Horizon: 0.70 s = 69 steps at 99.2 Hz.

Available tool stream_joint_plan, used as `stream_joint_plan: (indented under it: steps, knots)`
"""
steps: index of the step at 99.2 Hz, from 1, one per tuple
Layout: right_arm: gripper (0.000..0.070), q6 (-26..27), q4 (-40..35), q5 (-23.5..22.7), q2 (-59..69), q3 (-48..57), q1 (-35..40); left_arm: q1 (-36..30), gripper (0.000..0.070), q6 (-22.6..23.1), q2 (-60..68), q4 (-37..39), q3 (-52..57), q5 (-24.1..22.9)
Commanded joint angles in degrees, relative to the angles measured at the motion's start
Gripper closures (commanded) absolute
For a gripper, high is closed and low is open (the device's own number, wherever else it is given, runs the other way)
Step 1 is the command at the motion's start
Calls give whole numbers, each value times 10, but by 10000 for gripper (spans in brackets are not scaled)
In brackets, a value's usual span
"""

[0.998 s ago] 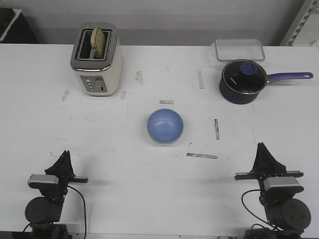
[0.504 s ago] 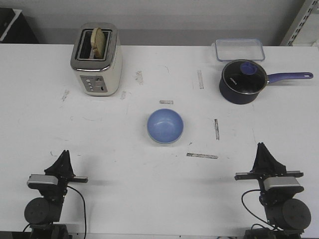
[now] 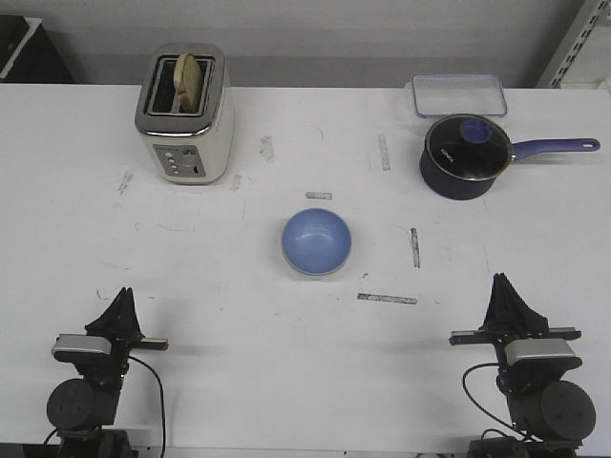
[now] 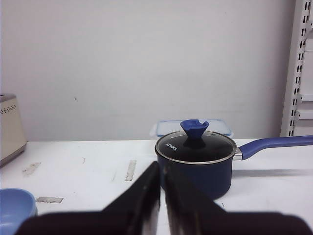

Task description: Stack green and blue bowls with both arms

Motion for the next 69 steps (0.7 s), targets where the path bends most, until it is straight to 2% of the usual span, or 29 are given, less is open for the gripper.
stream_joint_plan:
  steps: [1, 47, 69]
  knots:
    - [694, -2, 6, 0, -1, 2, -1, 0, 698, 0, -1, 7, -12, 2]
    - [694, -3, 12, -3, -5, -6, -9, 0, 698, 0, -1, 7, -12, 2]
    - [694, -3, 33, -3, -36, -78, -34, 0, 698, 0, -1, 7, -12, 2]
